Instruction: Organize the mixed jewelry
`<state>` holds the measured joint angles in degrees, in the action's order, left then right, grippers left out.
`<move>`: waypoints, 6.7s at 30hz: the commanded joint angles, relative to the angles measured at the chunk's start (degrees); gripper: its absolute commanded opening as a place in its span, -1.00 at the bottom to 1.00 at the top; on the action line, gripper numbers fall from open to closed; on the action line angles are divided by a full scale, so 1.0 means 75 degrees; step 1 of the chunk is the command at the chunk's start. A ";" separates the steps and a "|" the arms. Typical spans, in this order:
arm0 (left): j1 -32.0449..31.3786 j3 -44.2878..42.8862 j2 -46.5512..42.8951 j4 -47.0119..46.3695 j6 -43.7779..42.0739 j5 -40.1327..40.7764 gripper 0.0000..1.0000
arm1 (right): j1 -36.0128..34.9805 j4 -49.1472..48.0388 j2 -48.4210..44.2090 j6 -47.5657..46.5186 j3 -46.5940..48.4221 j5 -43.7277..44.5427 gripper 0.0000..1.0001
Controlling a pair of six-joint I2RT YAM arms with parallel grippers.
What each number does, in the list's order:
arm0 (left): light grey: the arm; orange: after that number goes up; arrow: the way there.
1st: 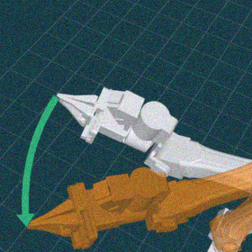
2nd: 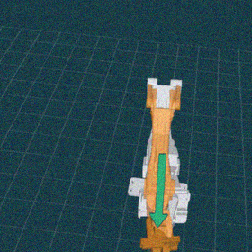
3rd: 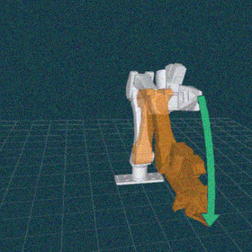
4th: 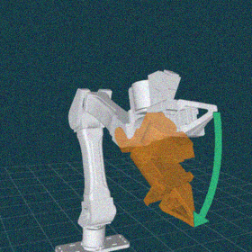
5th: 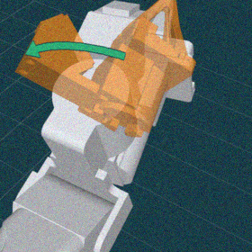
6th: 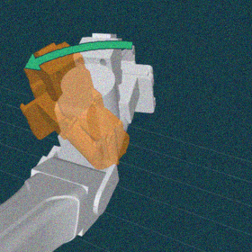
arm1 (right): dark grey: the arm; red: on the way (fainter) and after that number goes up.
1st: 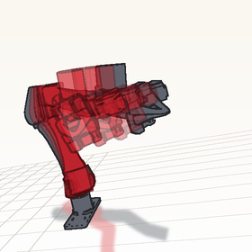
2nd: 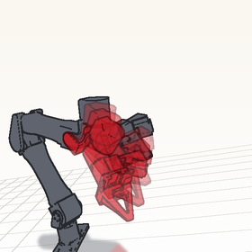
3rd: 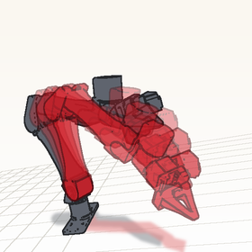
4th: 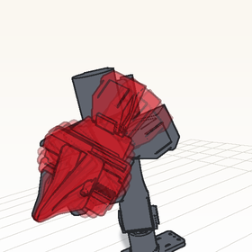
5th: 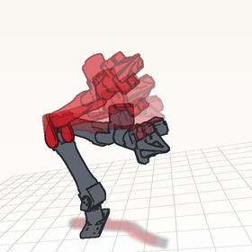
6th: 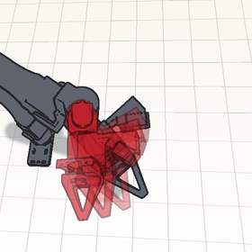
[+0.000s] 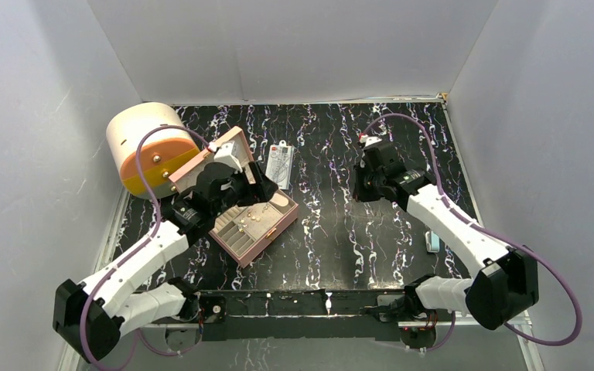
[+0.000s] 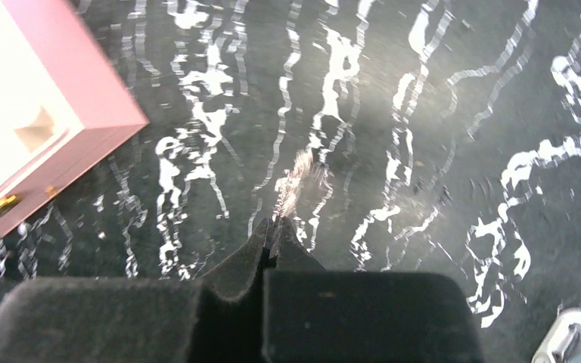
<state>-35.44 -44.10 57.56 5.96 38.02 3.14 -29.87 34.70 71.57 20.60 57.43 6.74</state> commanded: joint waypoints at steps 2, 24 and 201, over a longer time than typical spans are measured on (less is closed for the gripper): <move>0.0050 -0.0809 0.0401 -0.0479 -0.0669 -0.0775 0.46 | -0.0099 -0.0621 -0.0332 -0.1281 0.0843 -0.1956 -1.00; 0.1542 -0.3416 0.1301 0.0221 -0.1876 -0.4596 0.31 | -0.0278 -0.1898 0.0645 -0.2357 0.2946 -0.5503 -1.00; 0.3368 -0.2099 0.0593 0.1158 -0.2140 0.2253 0.44 | -0.3100 -0.5201 0.6030 -0.4610 0.6364 -0.2698 -1.00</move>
<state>-9.93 -60.36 62.57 16.29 22.65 19.42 -52.90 -0.64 117.49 -12.64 107.33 -14.68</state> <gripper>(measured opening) 0.717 0.011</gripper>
